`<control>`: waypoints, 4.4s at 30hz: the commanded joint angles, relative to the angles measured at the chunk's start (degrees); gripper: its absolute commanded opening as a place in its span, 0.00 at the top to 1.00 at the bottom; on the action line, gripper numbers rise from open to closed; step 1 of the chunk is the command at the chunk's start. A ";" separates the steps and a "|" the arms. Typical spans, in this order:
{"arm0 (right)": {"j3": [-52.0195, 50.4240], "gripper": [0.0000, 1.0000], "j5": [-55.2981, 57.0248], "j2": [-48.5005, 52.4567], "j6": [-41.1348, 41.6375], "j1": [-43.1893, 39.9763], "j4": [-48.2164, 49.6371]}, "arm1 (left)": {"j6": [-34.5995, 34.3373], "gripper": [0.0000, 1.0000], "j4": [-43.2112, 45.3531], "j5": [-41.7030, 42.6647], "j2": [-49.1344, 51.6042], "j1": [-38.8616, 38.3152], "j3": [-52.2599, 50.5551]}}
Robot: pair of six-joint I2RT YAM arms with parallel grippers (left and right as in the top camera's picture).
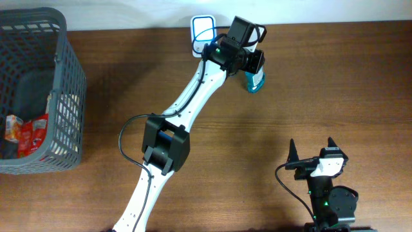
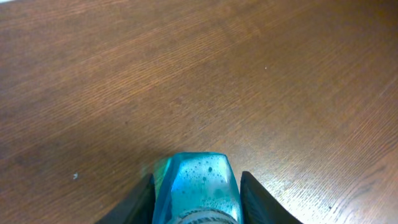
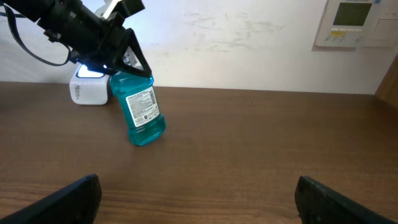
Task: Scan the item barcode
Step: 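Carry the mouthwash bottle with the left gripper and stand it near the scanner, then return the left gripper to the basket and grasp the red snack bag, then place the red snack bag on the table beside the mouthwash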
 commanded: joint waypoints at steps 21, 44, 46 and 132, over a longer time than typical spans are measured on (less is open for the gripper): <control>-0.46 0.02 0.70 -0.39 0.50 -0.37 -0.20 | 0.72 0.45 -1.73 7.19 -0.79 -0.85 6.56; -0.46 0.02 0.70 -0.39 0.50 -0.37 -0.20 | 0.76 0.01 -40.22 6.69 -20.92 34.25 33.66; -0.46 0.02 0.70 -0.39 0.50 -0.37 -0.20 | 0.74 0.01 -45.94 4.17 -23.32 43.45 33.66; -0.46 0.02 0.70 -0.39 0.50 -0.37 -0.20 | 4.04 1.00 -36.65 0.26 -22.36 16.26 -6.73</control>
